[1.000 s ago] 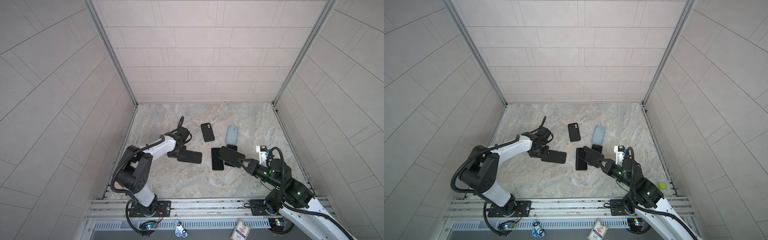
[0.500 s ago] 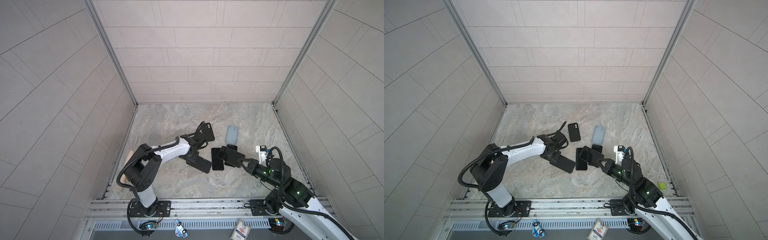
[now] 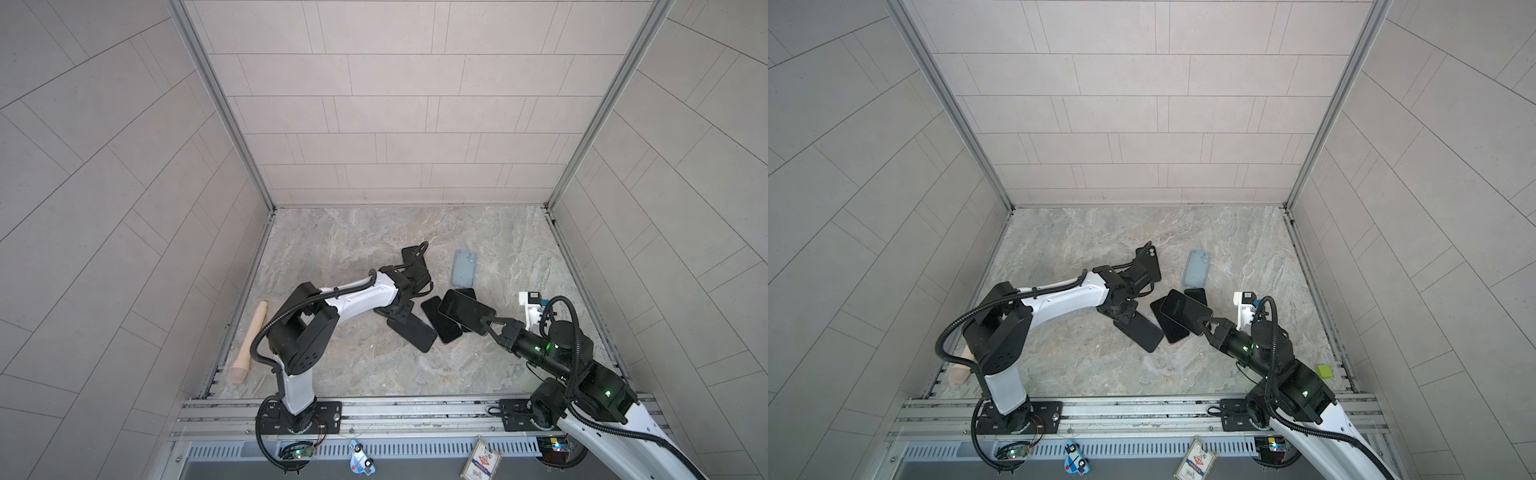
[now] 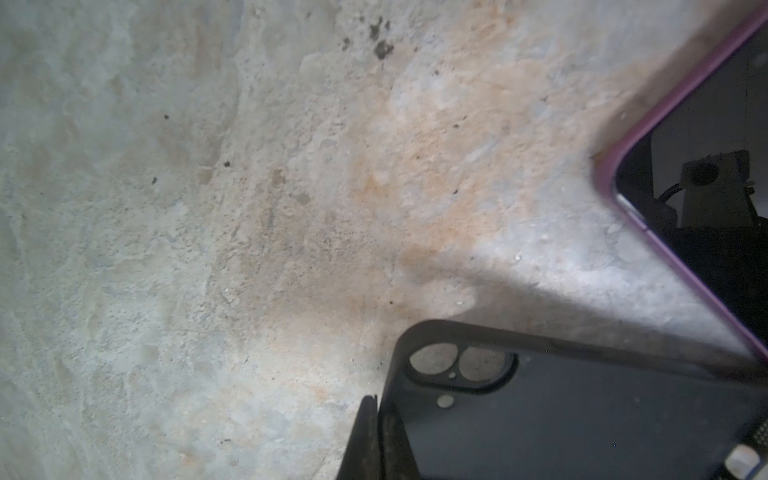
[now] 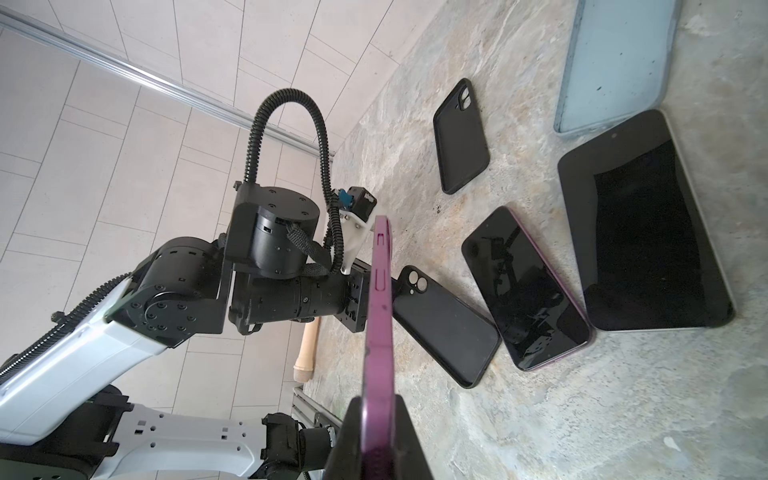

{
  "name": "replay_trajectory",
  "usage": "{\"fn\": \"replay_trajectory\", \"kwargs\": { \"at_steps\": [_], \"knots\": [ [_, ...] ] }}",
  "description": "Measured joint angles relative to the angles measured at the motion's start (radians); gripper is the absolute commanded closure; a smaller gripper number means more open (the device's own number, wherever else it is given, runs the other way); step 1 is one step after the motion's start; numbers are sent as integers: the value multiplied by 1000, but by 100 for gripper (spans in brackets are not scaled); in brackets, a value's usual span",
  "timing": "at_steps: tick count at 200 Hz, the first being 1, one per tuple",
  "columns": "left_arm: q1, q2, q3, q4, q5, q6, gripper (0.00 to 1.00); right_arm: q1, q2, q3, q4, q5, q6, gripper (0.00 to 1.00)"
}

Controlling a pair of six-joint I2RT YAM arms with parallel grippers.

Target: Put the phone into the phone case

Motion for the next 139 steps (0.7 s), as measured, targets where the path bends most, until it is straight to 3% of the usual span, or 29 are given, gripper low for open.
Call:
{"fn": "replay_trajectory", "kwargs": {
  "at_steps": [38,43,52,60,95,139],
  "knots": [
    [21,-68,-133,34,67,-32,100,0,22,1,-3,0,7,100],
    [24,-68,-146,39,79,-37,92,0,23,1,-2,-1,8,100],
    [29,-68,-164,45,95,-45,63,0,25,1,-2,-1,12,100],
    [31,-68,-174,42,109,-53,55,0,27,1,-2,-1,15,100],
    [33,-193,-192,22,144,-80,43,0,48,1,0,-18,40,100],
    [43,-455,-163,-31,108,-85,42,1,141,0,37,-76,66,100]
  ]
}}
